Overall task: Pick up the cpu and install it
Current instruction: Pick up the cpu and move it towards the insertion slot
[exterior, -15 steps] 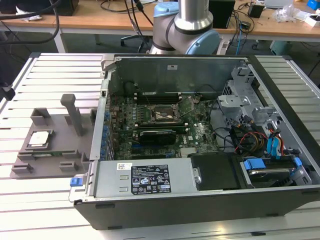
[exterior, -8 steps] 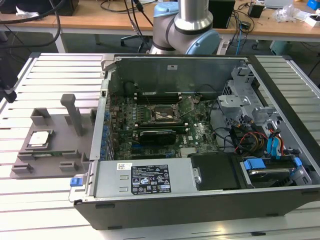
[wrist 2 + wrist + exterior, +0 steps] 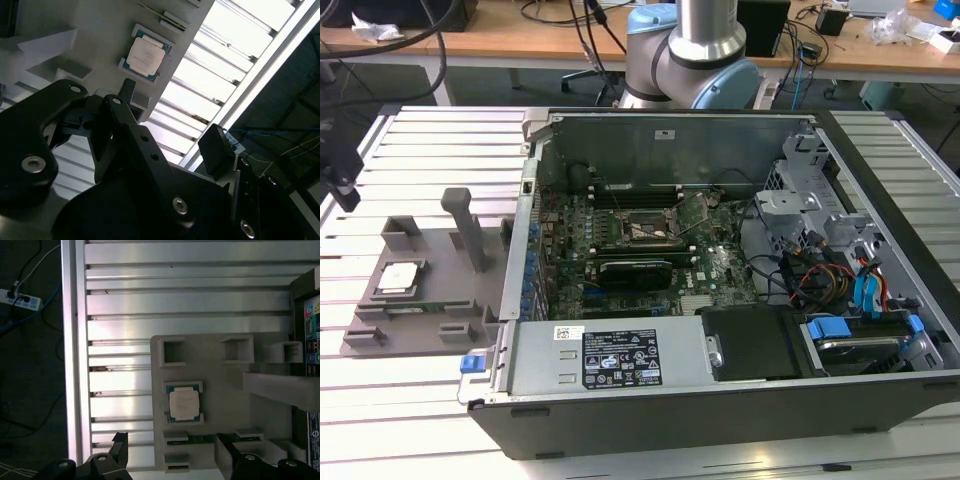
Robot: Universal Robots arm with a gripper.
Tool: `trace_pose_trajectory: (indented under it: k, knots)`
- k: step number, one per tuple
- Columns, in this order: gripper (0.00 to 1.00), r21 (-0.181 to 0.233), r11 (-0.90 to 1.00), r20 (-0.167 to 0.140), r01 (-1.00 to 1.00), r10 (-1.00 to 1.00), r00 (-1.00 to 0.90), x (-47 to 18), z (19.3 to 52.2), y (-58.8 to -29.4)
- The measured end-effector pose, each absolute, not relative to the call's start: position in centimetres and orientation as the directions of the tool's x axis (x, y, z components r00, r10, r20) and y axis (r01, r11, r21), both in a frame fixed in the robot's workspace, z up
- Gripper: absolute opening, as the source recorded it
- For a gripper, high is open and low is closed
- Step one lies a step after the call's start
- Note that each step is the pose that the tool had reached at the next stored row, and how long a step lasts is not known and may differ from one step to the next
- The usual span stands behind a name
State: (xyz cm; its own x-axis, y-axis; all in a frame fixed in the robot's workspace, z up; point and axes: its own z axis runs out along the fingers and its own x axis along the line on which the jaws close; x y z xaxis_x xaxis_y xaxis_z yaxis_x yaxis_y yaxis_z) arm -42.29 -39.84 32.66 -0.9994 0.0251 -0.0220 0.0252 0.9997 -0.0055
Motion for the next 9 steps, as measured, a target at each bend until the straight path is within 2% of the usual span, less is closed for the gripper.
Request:
trace_pose_trajectory:
  k: [5,6,7,8,9]
  knots:
    - [0.76,-0.007,1.0,-0.022,0.013,0.013,-1.0,-42.02,32.16,-39.81]
    - [0.7,-0.007,1.0,-0.022,0.012,0.012,-1.0,-42.01,32.08,-39.82]
    - [0.7,-0.009,1.0,-0.022,0.012,0.012,-1.0,-42.0,32.03,-39.82]
    - [0.63,-0.011,1.0,-0.022,0.012,0.011,-1.0,-41.98,31.97,-39.83]
    - [0.63,-0.012,1.0,-0.022,0.011,0.011,-1.0,-41.9,31.72,-39.81]
